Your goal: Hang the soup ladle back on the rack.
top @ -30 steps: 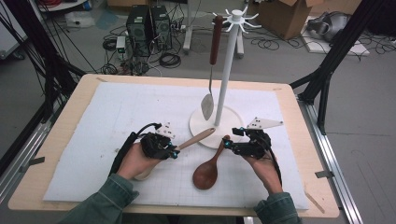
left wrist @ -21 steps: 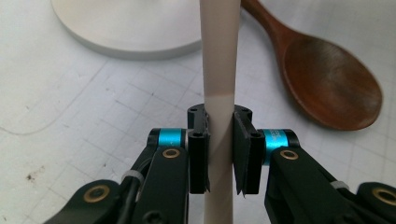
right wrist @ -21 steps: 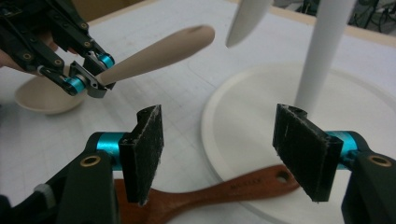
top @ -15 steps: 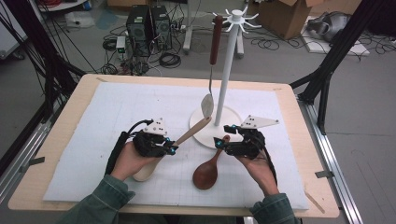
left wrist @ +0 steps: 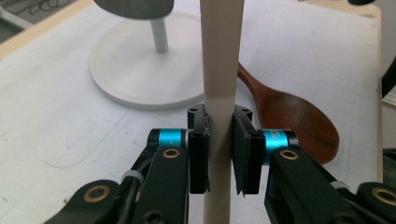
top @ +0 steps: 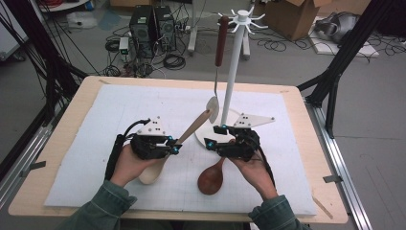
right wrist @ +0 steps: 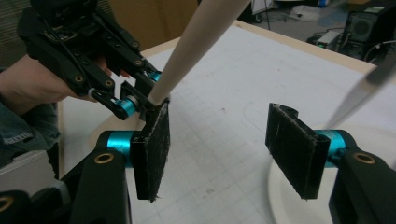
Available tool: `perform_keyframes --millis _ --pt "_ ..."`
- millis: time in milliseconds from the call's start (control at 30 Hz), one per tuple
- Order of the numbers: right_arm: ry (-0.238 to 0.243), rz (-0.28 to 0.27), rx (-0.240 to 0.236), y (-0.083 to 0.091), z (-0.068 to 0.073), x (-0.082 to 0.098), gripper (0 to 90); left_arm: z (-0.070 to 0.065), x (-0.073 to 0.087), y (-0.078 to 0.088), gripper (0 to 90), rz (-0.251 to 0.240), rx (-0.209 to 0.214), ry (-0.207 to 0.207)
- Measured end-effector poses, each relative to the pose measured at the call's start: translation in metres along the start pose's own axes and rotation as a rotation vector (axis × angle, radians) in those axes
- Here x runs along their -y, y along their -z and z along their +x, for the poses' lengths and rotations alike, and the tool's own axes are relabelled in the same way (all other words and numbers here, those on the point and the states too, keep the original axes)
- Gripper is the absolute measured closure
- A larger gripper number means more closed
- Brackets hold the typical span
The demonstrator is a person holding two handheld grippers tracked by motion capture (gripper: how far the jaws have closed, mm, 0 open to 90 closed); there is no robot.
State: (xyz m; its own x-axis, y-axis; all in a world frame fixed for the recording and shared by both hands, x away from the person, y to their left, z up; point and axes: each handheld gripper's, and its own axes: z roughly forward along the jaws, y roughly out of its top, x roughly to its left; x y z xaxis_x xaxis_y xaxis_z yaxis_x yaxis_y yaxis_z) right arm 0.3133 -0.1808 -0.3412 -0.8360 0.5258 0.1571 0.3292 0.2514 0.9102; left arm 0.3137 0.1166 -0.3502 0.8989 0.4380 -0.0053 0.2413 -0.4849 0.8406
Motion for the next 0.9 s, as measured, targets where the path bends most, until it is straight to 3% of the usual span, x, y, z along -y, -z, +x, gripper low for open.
perform_keyframes --millis 367,600,900 --pt "0.038 -0.012 -0.049 -0.023 0.024 -0.024 49.2 -0.005 -0.011 0.004 77.8 -0.054 -0.018 -0.015" --pt "0.02 -0.02 -0.054 -0.036 0.031 -0.033 62.5 -0.006 -0.011 0.004 77.7 -0.079 -0.039 0.003" --pt "-0.001 -0.04 -0.048 -0.043 0.034 -0.036 71.9 -0.01 -0.013 0.002 77.7 -0.106 -0.034 0.001"
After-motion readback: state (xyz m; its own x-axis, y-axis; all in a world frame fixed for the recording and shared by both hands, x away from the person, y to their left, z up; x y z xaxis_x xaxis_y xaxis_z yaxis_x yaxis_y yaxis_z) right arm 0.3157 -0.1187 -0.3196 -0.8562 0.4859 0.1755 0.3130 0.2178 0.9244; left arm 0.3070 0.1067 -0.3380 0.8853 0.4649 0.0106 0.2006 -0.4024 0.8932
